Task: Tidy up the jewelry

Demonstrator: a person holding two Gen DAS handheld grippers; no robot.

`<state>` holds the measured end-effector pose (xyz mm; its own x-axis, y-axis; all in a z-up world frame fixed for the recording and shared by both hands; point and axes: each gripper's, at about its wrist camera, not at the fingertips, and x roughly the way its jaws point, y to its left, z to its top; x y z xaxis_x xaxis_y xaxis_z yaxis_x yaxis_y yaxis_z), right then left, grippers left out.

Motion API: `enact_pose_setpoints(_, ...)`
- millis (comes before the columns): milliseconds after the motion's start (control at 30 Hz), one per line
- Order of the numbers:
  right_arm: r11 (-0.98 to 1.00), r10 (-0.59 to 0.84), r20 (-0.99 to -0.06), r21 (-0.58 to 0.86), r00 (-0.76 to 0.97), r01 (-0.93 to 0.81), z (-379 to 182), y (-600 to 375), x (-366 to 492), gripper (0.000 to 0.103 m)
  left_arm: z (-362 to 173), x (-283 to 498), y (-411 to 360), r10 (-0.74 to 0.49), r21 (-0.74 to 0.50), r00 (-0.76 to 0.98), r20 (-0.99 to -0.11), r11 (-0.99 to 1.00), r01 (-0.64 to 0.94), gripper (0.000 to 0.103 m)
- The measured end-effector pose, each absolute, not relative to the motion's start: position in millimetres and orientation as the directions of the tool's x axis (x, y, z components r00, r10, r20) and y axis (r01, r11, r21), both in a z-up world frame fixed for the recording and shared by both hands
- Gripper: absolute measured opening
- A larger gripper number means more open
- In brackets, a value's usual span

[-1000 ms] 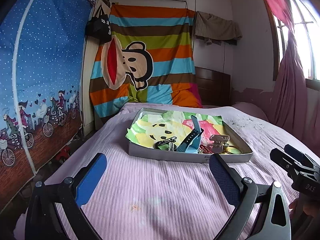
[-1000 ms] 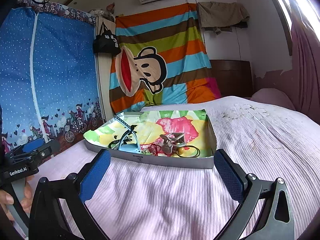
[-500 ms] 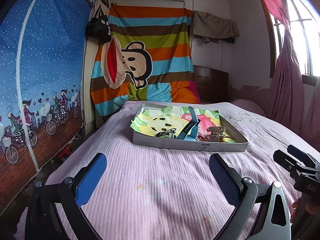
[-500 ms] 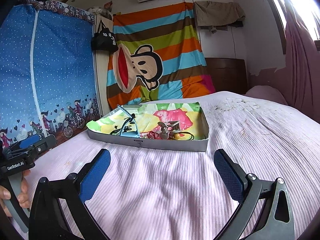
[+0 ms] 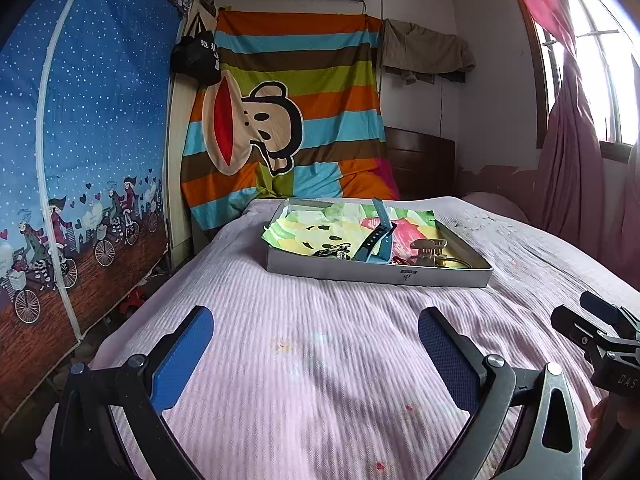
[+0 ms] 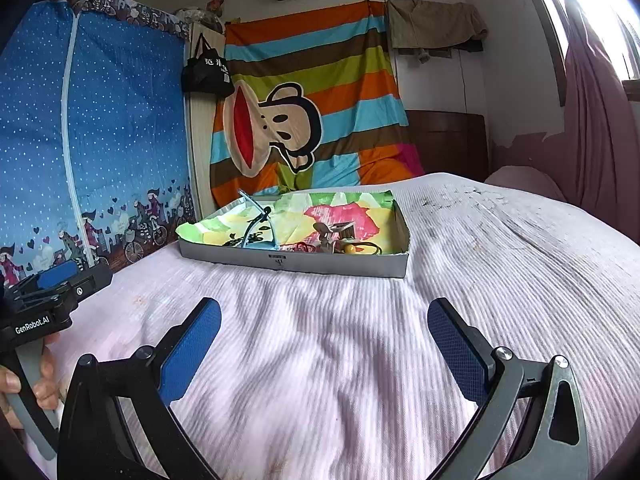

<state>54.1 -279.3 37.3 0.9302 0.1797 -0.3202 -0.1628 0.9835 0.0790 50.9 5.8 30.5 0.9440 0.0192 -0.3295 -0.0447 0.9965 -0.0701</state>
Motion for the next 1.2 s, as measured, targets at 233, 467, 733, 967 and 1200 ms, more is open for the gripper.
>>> enact_pose_setpoints(233, 0.985, 0.166, -0.325, 0.095, 0.931, -0.143, 30.4, -286.1, 49.7, 0.101, 25.6, 47.5, 1.7, 0.019, -0.05, 0.946, -0.324, 0.998, -0.037, 0.103)
enact_pose_setpoints(467, 0.986, 0.163, -0.335, 0.083, 0.928, -0.143, 25.9, -282.8, 55.1, 0.101, 23.5, 45.4, 0.2, 0.02, -0.045, 0.948, -0.319, 0.998, -0.037, 0.103)
enact_pose_setpoints(733, 0.986, 0.163, -0.333, 0.072, 0.929, -0.147, 27.1, -277.7, 53.3, 0.101, 24.4, 45.6, 0.3, 0.019, -0.042, 0.948, -0.319, 0.999, -0.034, 0.103)
enact_pose_setpoints(967, 0.986, 0.162, -0.336, 0.079, 0.928, -0.144, 26.4, -278.8, 53.2, 0.101, 24.1, 44.9, 3.5, 0.017, -0.059, 0.947, -0.32, 0.998, -0.038, 0.103)
enact_pose_setpoints(1200, 0.986, 0.161, -0.335, 0.086, 0.928, -0.14, 25.4, -280.1, 54.9, 0.102, 24.1, 44.8, 4.0, 0.017, -0.059, 0.947, -0.32, 0.998, -0.037, 0.103)
